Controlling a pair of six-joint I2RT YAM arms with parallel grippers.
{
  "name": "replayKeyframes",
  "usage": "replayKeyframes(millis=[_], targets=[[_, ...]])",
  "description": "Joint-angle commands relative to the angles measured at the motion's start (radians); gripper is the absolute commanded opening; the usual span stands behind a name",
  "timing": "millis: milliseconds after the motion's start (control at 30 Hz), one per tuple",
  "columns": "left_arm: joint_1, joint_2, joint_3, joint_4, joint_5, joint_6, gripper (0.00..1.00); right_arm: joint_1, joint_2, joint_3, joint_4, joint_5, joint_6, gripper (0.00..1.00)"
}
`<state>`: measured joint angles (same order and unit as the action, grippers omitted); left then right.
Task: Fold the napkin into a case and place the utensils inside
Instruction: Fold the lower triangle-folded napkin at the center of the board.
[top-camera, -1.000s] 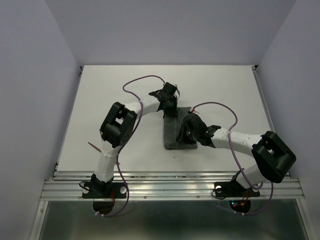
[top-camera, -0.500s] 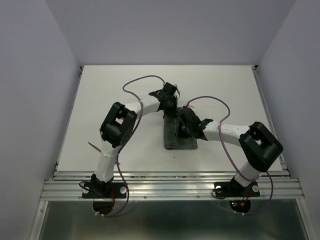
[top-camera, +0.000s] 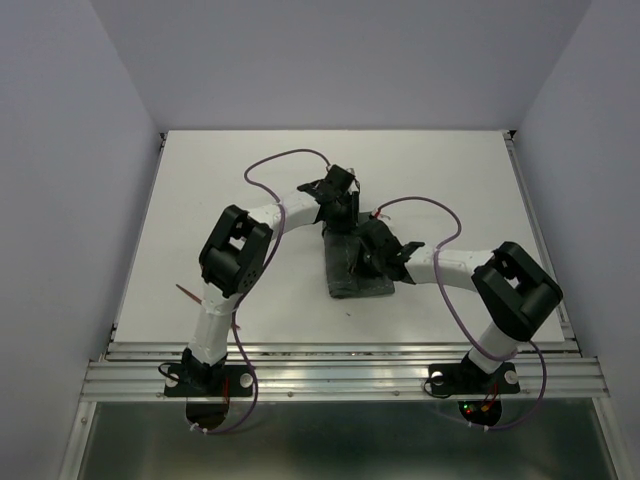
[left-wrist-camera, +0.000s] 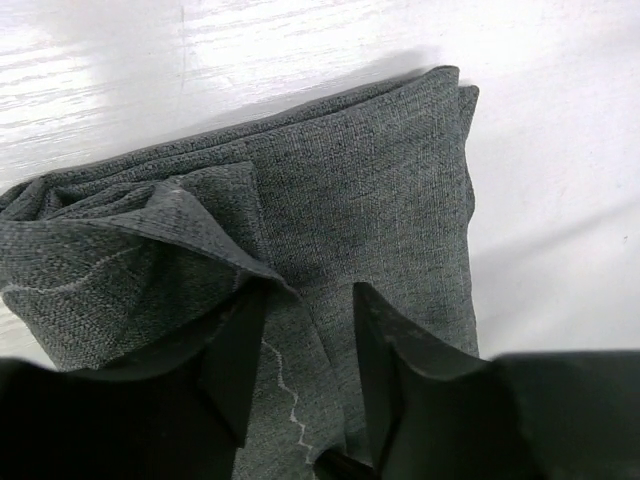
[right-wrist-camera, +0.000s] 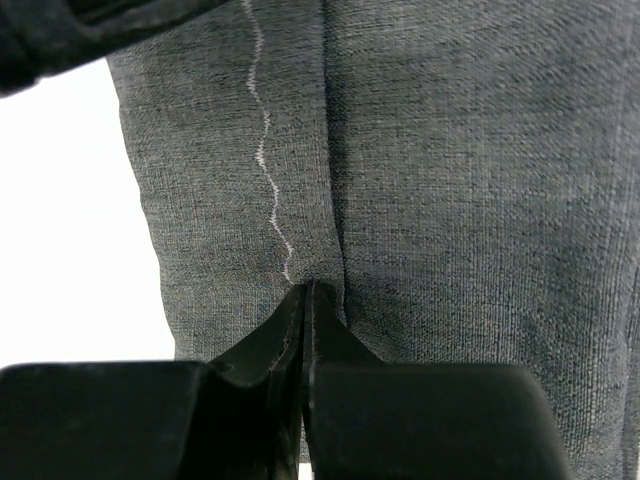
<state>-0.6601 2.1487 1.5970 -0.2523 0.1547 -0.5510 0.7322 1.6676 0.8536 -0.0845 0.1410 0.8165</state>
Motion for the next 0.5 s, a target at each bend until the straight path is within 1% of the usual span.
replayKeyframes(millis=[0,133,467], targets=[[-0.004,-0.092,-0.005,-0.064,-0.06,0.046,0.54,-0.007,-0.002,-0.06,-0.023,0.037,0.013,0.01],[-0.004,-0.115,-0.014,-0.084,-0.083,0.062,0.57,-0.007,-0.014,-0.076,-0.021,0.037,0.024,0.01],[-0.012,-0.147,-0.074,-0.096,-0.087,0.068,0.57,-0.007,-0.019,-0.07,-0.024,0.037,0.026,0.01]])
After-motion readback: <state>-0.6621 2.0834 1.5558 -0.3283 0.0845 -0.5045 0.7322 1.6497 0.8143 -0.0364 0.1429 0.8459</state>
